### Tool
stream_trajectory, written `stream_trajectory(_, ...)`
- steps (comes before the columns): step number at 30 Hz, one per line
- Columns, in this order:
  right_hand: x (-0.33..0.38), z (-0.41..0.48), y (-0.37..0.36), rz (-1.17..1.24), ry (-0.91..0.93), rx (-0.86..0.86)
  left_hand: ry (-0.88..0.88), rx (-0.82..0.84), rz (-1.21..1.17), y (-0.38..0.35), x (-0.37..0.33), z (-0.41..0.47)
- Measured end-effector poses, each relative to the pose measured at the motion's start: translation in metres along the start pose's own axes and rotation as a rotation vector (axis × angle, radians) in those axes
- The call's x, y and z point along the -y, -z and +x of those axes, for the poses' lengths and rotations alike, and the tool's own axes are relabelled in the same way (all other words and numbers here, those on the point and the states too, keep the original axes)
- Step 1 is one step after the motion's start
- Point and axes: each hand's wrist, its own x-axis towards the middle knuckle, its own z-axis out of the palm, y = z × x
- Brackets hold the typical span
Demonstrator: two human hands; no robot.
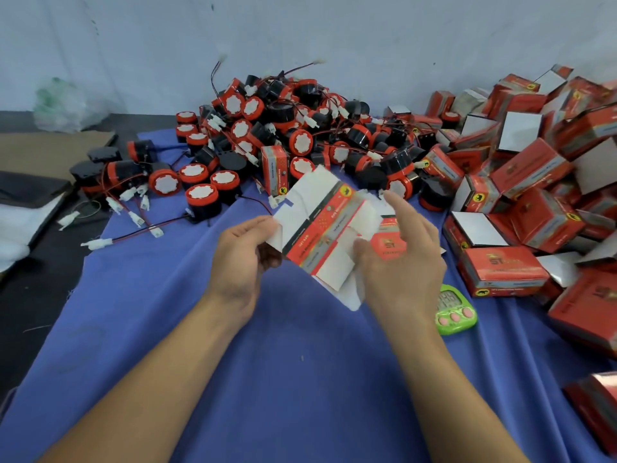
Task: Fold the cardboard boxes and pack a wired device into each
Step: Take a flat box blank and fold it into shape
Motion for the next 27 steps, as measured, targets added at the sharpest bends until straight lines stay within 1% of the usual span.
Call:
stream_trajectory(1,0.002,-0.003,-0.002,-0.039,0.074,0.016,0.043,-0.004,-0.032,0.000,-0.001,0.001)
stream_trajectory(3,0.003,-0.009,-0.010,-0.100,0.197,0.092,0.117,0.046,-0.086,0.004,-0.001,0.002)
stream_trajectory(4,0.003,-0.012,-0.013,-0.120,0.211,0.150,0.147,0.095,-0.109,0.006,-0.001,0.002)
stream_trajectory(6,0.002,-0.015,-0.018,-0.107,0.183,0.240,0.181,0.213,-0.110,0.010,-0.002,0.002)
stream_trajectory(8,0.003,-0.017,-0.019,-0.078,0.150,0.277,0.181,0.279,-0.104,0.011,-0.003,0.002)
stream_trajectory(11,0.008,-0.018,-0.015,-0.028,0.182,0.331,0.104,0.316,-0.069,0.010,-0.002,0.003)
stream_trajectory(13,0.010,-0.018,-0.013,0.003,0.224,0.352,0.035,0.344,-0.002,0.008,-0.001,0.001)
stream_trajectory(17,0.009,-0.016,-0.014,0.034,0.268,0.405,-0.109,0.323,0.148,0.007,0.000,-0.002)
stream_trajectory(22,0.009,-0.017,-0.018,0.051,0.308,0.461,-0.127,0.353,0.169,0.007,-0.002,-0.004)
stream_trajectory(24,0.008,-0.016,-0.017,0.034,0.317,0.459,-0.134,0.361,0.189,0.005,-0.001,-0.008)
stream_trajectory(27,0.010,-0.018,-0.018,0.026,0.344,0.420,-0.164,0.308,0.259,0.000,0.004,-0.011)
